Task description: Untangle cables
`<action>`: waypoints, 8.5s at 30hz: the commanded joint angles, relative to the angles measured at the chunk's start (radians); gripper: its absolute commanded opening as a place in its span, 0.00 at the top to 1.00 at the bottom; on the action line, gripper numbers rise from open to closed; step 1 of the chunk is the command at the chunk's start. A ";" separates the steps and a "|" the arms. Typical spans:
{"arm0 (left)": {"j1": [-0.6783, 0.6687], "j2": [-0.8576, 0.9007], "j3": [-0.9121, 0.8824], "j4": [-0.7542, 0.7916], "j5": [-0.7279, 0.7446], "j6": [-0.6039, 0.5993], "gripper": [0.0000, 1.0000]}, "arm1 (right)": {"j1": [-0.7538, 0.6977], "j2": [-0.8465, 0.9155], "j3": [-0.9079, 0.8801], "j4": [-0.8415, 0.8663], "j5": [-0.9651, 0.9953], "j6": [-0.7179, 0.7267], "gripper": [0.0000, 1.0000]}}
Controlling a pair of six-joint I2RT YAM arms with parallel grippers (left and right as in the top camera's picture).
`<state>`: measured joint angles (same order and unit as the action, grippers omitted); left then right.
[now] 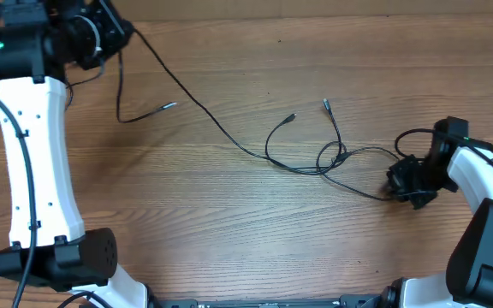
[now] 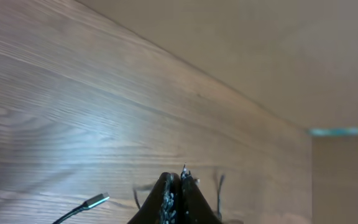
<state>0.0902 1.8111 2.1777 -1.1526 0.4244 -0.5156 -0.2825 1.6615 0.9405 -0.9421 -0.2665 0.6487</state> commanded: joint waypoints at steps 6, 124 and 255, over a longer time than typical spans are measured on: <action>-0.077 0.013 0.017 -0.007 -0.008 0.022 0.96 | 0.150 0.000 -0.004 0.036 -0.071 -0.037 0.73; -0.537 -0.135 -1.003 0.472 -0.120 -0.692 0.00 | 0.400 0.000 -0.004 0.321 -0.041 -0.037 0.00; -0.556 -0.256 -0.983 0.664 -0.407 -0.713 0.95 | 0.400 0.000 -0.003 0.283 -0.632 -0.078 0.15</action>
<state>-0.4835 1.5799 1.1751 -0.4973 0.0490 -1.2026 0.1177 1.6615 0.9401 -0.6651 -0.6189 0.6064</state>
